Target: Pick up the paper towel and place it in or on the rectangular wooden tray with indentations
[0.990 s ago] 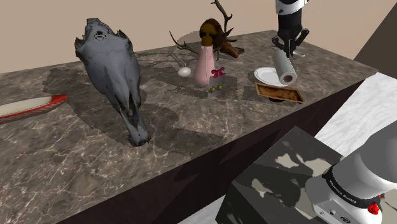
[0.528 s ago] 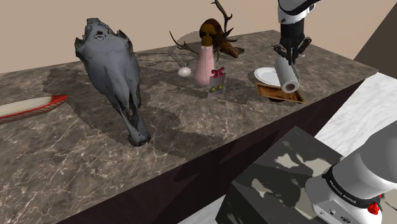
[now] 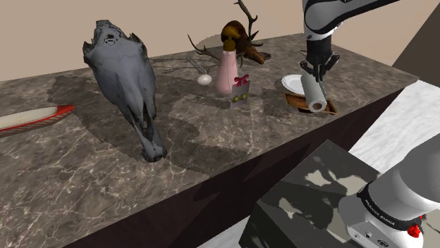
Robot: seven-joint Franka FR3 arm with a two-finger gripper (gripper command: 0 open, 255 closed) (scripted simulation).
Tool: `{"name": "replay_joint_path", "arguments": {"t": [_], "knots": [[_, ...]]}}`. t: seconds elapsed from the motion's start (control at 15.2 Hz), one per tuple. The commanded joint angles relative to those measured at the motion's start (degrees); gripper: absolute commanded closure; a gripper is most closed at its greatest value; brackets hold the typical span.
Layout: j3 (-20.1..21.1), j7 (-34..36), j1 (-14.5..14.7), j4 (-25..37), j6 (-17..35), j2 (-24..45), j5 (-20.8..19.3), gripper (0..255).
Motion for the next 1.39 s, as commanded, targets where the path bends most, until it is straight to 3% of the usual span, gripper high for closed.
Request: {"name": "replay_joint_path", "arguments": {"t": [0.0, 0.26, 0.79, 0.86, 1.19, 1.32], "knots": [[-0.07, 0.44, -0.05, -0.83, 1.49, 0.69, -0.16, 255], [-0.19, 1.38, -0.15, -2.65, 4.47, 1.97, -0.53, 255], [-0.27, 1.44, -0.09, -2.75, 4.65, 2.06, -0.57, 255], [-0.23, 1.4, -0.06, -2.44, 4.42, 2.15, -0.52, 0], [-0.27, 1.44, -0.08, -2.75, 4.65, 2.06, -0.57, 0], [0.42, 1.12, 0.51, 0.43, 0.83, 1.55, 0.27, 0]]}}
